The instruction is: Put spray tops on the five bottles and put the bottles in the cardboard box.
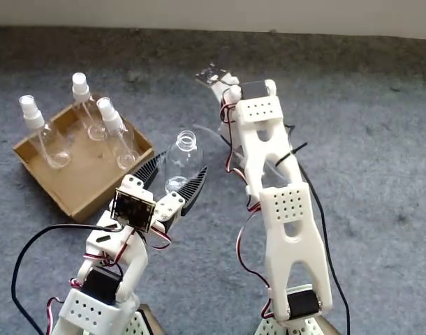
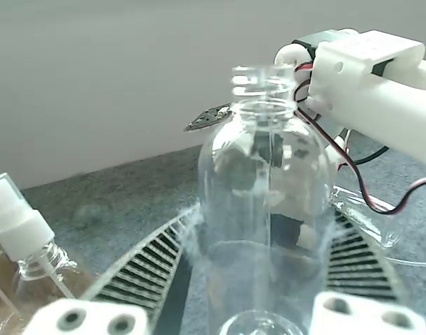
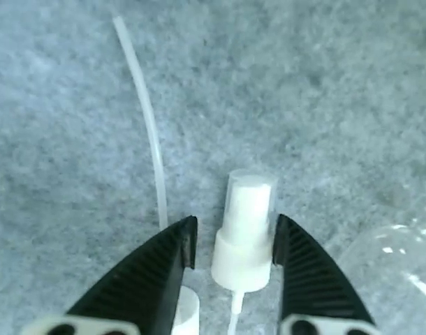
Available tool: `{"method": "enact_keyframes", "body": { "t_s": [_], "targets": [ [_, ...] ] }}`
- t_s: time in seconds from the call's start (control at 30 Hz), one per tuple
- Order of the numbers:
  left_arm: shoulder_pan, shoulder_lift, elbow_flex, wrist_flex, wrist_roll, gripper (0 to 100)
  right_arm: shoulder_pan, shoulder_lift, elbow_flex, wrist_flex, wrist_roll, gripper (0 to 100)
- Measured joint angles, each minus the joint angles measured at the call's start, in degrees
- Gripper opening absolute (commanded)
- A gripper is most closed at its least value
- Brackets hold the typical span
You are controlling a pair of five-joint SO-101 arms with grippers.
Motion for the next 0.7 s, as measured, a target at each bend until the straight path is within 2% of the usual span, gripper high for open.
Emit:
{"method": "enact_keyframes", "body": {
  "t_s": [0.33,0.7],
  "targets": [
    [0.0,-0.09,0.0,0.0,0.0,19,1.05,0.0,-1.23,-0.09,0.0,1.6],
    [0.0,-0.09,0.0,0.0,0.0,19,3.08,0.0,-20.75,9.58,0.0,1.6]
  ]
}}
